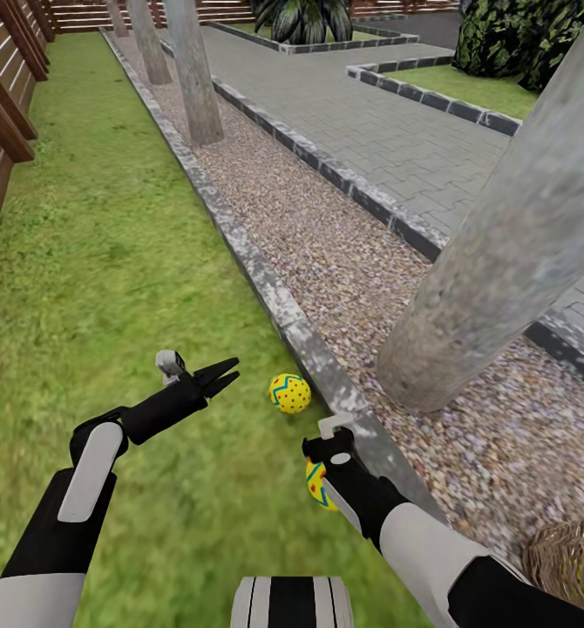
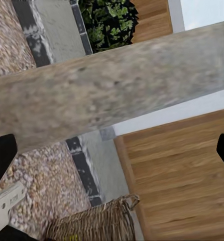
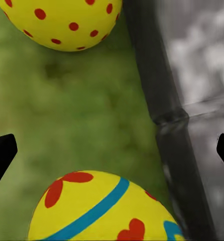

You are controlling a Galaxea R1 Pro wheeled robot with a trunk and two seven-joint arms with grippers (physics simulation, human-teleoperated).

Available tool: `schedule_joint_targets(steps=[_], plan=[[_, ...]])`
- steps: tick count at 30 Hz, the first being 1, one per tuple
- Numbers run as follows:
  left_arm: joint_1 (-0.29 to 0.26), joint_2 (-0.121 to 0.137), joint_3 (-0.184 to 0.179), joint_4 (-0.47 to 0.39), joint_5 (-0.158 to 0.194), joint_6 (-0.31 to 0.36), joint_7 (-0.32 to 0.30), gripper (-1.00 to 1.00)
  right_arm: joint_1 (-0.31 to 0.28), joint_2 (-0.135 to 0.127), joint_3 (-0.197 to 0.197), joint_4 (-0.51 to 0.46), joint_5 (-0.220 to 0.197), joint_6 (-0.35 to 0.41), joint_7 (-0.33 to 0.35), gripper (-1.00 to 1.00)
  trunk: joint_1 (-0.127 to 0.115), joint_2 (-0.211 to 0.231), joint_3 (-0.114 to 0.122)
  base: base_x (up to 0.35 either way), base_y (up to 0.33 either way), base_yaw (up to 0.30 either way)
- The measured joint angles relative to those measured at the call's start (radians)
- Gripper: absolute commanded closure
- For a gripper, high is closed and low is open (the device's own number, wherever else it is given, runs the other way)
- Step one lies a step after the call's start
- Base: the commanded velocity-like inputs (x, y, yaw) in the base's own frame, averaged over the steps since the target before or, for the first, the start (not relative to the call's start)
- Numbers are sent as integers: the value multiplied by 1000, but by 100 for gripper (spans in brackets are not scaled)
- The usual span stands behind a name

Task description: Take the three Easter eggs out of the wicker basket on the lawn in the garden, then place them on the lawn next to a single tree (choose any tree) so that all three eggs are next to the same tree and none are left in the basket.

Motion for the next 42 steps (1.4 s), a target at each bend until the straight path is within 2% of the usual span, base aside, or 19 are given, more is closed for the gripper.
schedule_joint_targets(steps=[11, 18, 21, 24, 27, 29, 32, 36, 39, 42], plan=[[-2, 0, -2, 0, 0, 1, 1, -100, 0, 0, 0, -4, 1, 1, 1, -100, -5, 3, 43, 0, 0, 0], [-4, 0, -3, 0, 0, 3, 3, -100, 1, 0, -1, -41, -1, 13, 2, -100, -8, 4, 70, 0, 0, 0], [-7, -1, -3, 1, 0, 6, 3, -100, 5, 0, -1, -72, -3, 40, 0, -100, -9, 5, 81, 0, 0, 0], [-10, 0, -3, 1, 1, 11, 3, -100, 12, 0, -2, -168, -18, 132, 1, -100, -11, 6, 93, 0, 0, 0], [-10, 1, -3, 1, 1, 13, 3, -100, 25, -1, 1, -316, -72, 250, 2, -100, -12, 6, 105, 0, 0, 0], [-10, 0, -3, 1, 1, 14, 4, -100, 62, -2, 2, -445, -116, 359, 1, -100, -13, 7, 112, 0, 0, 0], [-11, 0, -4, 1, 1, 16, 3, -100, 122, -5, 3, -604, -137, 488, 0, -100, -14, 7, 124, 0, 0, 0], [-12, 2, -3, 1, 1, 17, 4, -100, 176, -11, 2, -740, -144, 562, 0, -100, -16, 8, 139, 0, 0, 0], [-12, 3, -3, 1, 2, 18, 2, -100, 202, -25, 0, -803, -146, 604, 0, -100, -18, 9, 151, 0, 0, 0], [-13, 4, -2, 0, 2, 19, 2, -100, 213, -28, 0, -827, -145, 632, 1, -100, -19, 10, 163, 0, 0, 0]])
